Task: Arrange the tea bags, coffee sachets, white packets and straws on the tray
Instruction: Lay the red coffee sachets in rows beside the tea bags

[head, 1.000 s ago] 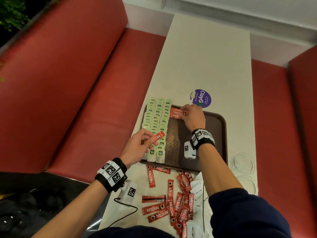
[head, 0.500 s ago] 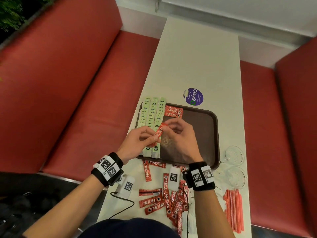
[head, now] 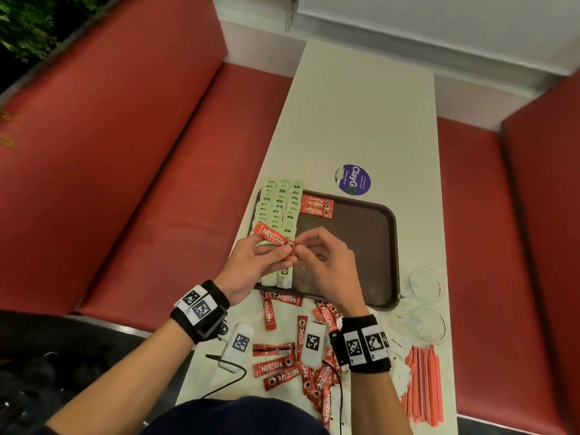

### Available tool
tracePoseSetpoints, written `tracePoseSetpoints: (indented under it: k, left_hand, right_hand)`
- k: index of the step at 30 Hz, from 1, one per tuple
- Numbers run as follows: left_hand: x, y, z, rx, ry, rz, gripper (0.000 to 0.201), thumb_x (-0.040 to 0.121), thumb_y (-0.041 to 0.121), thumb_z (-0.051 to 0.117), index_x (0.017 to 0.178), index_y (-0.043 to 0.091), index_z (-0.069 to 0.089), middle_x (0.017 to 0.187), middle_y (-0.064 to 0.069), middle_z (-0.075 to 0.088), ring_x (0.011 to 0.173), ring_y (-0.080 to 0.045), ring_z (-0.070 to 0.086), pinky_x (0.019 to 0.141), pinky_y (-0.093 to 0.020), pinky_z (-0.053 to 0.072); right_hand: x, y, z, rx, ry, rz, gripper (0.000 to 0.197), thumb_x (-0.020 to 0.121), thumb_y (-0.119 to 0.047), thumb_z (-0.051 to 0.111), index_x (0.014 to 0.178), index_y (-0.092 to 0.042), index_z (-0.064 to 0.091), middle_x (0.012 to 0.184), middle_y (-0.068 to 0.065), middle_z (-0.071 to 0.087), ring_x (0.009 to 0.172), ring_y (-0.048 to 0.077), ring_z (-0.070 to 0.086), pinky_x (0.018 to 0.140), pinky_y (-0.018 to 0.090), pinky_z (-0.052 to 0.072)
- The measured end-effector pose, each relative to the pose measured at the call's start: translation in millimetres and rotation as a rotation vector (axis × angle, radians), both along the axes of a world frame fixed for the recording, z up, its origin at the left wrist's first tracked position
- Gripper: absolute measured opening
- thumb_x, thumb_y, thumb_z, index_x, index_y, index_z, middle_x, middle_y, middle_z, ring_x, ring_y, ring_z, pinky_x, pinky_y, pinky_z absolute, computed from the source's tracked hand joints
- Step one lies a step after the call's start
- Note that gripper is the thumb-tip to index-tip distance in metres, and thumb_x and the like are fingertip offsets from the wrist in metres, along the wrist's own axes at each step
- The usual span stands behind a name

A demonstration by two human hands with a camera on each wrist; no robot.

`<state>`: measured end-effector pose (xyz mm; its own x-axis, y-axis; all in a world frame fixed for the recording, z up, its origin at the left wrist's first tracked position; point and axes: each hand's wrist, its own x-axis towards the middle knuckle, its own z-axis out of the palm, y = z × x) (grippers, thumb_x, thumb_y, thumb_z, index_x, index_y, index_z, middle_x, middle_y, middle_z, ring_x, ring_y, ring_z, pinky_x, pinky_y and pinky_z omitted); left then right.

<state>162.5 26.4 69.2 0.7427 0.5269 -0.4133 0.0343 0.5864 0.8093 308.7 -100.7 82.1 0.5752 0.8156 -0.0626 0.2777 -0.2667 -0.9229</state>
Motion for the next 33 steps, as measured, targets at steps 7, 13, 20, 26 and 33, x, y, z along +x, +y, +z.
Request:
tracePoseSetpoints:
  k: [7, 13, 20, 26, 33]
  left_hand:
    - [0, 10, -12, 0.118, 0.121, 0.053, 0.023, 0.098, 0.018, 0.076, 0.114, 0.001, 0.077, 0.103, -0.02, 0.079, 0.089, -0.027, 0.076, 0.081, -0.03, 0.065]
    - [11, 10, -15, 0.178, 0.147, 0.051, 0.021, 0.097, 0.013, 0.076, 0.111, -0.003, 0.077, 0.098, -0.024, 0.079, 0.083, -0.025, 0.076, 0.078, -0.028, 0.066]
    - [17, 11, -25, 0.254, 0.172, 0.013, 0.017, 0.101, 0.017, 0.074, 0.11, 0.002, 0.077, 0.095, -0.017, 0.079, 0.086, -0.027, 0.077, 0.081, -0.034, 0.066]
    - [-1, 27, -47, 0.855, 0.451, -0.032, 0.006, 0.105, 0.03, 0.069, 0.103, 0.026, 0.072, 0.093, 0.013, 0.076, 0.089, -0.003, 0.071, 0.079, -0.018, 0.055]
    - [-37, 37, -97, 1.046, 0.754, -0.064, 0.024, 0.104, 0.022, 0.064, 0.128, 0.021, 0.06, 0.113, 0.005, 0.055, 0.102, -0.023, 0.06, 0.089, -0.044, 0.055]
  right_hand:
    - [17, -9, 8, -0.067, -0.149, 0.01, 0.015, 0.102, -0.013, 0.074, 0.105, -0.028, 0.076, 0.096, -0.016, 0.077, 0.093, 0.0, 0.072, 0.082, 0.012, 0.053]
    - [13, -10, -5, -0.09, -0.467, 0.063, 0.027, 0.093, -0.026, 0.086, 0.119, -0.026, 0.077, 0.113, -0.01, 0.063, 0.095, 0.001, 0.062, 0.087, 0.008, 0.049]
    - [22, -14, -20, -0.196, -0.675, 0.094, 0.025, 0.095, -0.035, 0.081, 0.118, -0.029, 0.075, 0.113, -0.008, 0.07, 0.105, 0.014, 0.064, 0.082, 0.032, 0.058]
    - [75, 5, -59, -0.346, -0.558, -0.033, 0.021, 0.095, -0.037, 0.079, 0.113, -0.034, 0.069, 0.107, -0.012, 0.067, 0.1, 0.012, 0.06, 0.085, 0.036, 0.055]
    - [135, 56, -106, -0.446, -0.431, -0.089, 0.025, 0.092, -0.025, 0.084, 0.116, -0.025, 0.075, 0.107, -0.001, 0.067, 0.096, 0.021, 0.068, 0.09, 0.039, 0.058]
